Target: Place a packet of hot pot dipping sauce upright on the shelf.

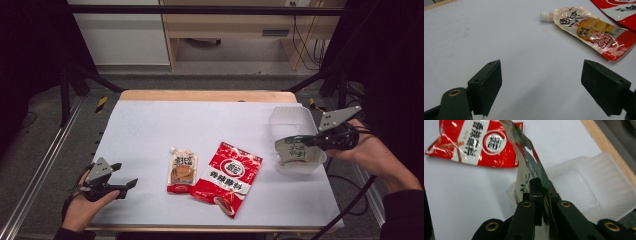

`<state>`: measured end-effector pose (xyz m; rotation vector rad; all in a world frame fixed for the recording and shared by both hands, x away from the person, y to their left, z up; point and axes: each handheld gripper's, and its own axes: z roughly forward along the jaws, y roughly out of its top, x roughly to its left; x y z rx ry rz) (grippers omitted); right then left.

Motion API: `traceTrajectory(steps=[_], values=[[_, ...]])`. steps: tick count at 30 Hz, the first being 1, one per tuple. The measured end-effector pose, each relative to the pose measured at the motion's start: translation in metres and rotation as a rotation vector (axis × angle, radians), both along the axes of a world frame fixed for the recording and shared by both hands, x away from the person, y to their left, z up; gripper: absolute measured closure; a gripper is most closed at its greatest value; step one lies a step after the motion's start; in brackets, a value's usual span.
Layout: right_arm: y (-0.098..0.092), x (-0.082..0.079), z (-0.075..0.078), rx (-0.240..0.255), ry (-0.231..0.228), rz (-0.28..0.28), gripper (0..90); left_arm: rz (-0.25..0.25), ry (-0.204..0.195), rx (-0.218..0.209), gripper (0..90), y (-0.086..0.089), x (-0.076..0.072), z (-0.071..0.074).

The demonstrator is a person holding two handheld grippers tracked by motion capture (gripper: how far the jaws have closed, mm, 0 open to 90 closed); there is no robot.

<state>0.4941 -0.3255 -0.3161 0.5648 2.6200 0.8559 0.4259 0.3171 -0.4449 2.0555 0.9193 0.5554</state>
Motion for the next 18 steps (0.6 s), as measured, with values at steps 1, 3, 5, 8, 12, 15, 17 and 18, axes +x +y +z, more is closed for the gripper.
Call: traceTrajectory(steps=[1, 3, 5, 8, 12, 15, 17, 18], values=[[-0.001, 0.001, -0.005, -0.01, 0.005, 0.001, 88.2, -0.003, 0.0, 0.0, 16.8, 0.0, 0.0, 0.0], [-0.005, 0.002, -0.014, 0.015, 0.02, -0.029, 87.8, -0.006, -0.001, 0.0, 16.9, -0.001, 0.0, 0.001], [-0.009, 0.001, -0.016, 0.019, 0.022, -0.05, 86.0, -0.004, -0.001, -0.004, 16.9, 0.0, 0.0, 0.001], [-0.011, 0.0, -0.016, 0.005, 0.035, -0.08, 75.5, -0.004, -0.002, -0.007, 16.9, 0.0, 0.0, 0.001], [-0.007, -0.005, -0.017, -0.016, 0.068, -0.126, 50.6, -0.006, -0.003, -0.007, 16.9, 0.0, 0.0, 0.001], [0.001, -0.01, -0.014, -0.04, 0.041, -0.137, 36.0, -0.007, -0.003, -0.009, 16.9, 0.0, -0.001, 0.001], [0.007, -0.015, -0.009, -0.027, 0.025, -0.147, 29.5, -0.007, -0.004, -0.012, 16.9, 0.001, -0.001, 0.001], [0.011, -0.018, -0.004, -0.021, 0.012, -0.146, 25.7, -0.008, -0.002, -0.011, 16.9, 0.001, -0.001, 0.001]])
